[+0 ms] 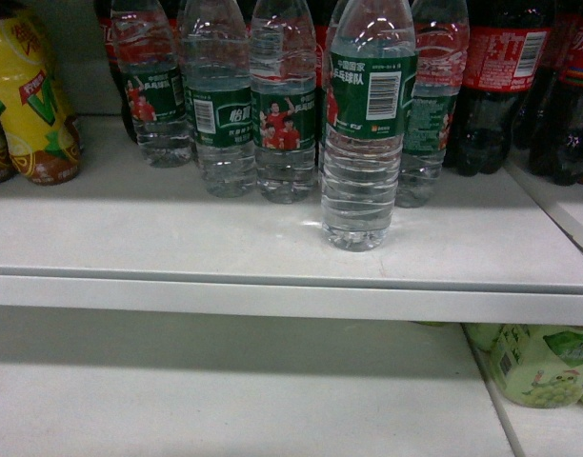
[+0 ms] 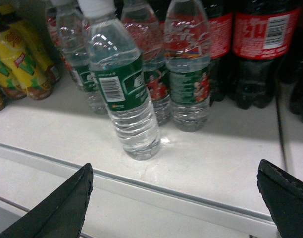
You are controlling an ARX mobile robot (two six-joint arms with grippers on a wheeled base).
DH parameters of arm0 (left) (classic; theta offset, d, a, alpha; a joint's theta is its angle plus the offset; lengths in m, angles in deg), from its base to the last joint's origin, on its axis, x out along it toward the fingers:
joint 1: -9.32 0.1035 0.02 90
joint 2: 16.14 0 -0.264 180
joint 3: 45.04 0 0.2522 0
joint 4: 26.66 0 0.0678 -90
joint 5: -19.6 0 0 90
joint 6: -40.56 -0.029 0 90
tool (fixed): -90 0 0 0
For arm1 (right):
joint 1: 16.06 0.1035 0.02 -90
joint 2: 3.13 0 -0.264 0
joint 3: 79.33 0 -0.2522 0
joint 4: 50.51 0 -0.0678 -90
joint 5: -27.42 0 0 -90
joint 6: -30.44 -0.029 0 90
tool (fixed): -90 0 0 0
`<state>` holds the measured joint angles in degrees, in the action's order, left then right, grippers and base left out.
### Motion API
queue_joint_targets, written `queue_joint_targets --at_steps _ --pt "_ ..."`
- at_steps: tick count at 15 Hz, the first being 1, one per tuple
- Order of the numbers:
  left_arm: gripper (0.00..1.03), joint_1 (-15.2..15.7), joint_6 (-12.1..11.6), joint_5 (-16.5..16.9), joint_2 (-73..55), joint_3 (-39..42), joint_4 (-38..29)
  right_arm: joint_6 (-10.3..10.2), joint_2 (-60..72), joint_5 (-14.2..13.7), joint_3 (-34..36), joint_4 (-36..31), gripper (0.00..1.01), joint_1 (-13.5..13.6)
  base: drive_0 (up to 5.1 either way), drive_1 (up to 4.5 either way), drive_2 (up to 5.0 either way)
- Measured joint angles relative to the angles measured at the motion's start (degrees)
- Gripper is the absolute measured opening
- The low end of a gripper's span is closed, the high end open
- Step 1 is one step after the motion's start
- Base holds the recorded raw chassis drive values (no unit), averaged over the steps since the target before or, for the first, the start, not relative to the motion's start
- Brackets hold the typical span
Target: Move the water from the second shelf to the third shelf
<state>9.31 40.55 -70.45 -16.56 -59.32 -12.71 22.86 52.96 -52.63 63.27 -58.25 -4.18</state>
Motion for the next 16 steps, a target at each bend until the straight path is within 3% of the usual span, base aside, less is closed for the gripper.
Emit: queue_joint_targets --at_steps 2,7,16 --pt "0.98 0.0 0.0 0.02 0.0 0.0 0.02 0.13 7.56 -2.58 0.0 -5.38 0.98 5.4 0.0 0.0 0.0" --pt "0.98 0.0 0.0 0.0 0.0 0.0 0.0 0.35 19.47 -3.06 -4.7 -10.6 0.98 11.76 0.0 0.0 0.0" --pt "0.98 0.0 0.0 0.0 0.0 0.0 0.02 -0.85 25.55 -3.21 -10.78 -12.96 0.98 13.7 0.0 0.0 0.0"
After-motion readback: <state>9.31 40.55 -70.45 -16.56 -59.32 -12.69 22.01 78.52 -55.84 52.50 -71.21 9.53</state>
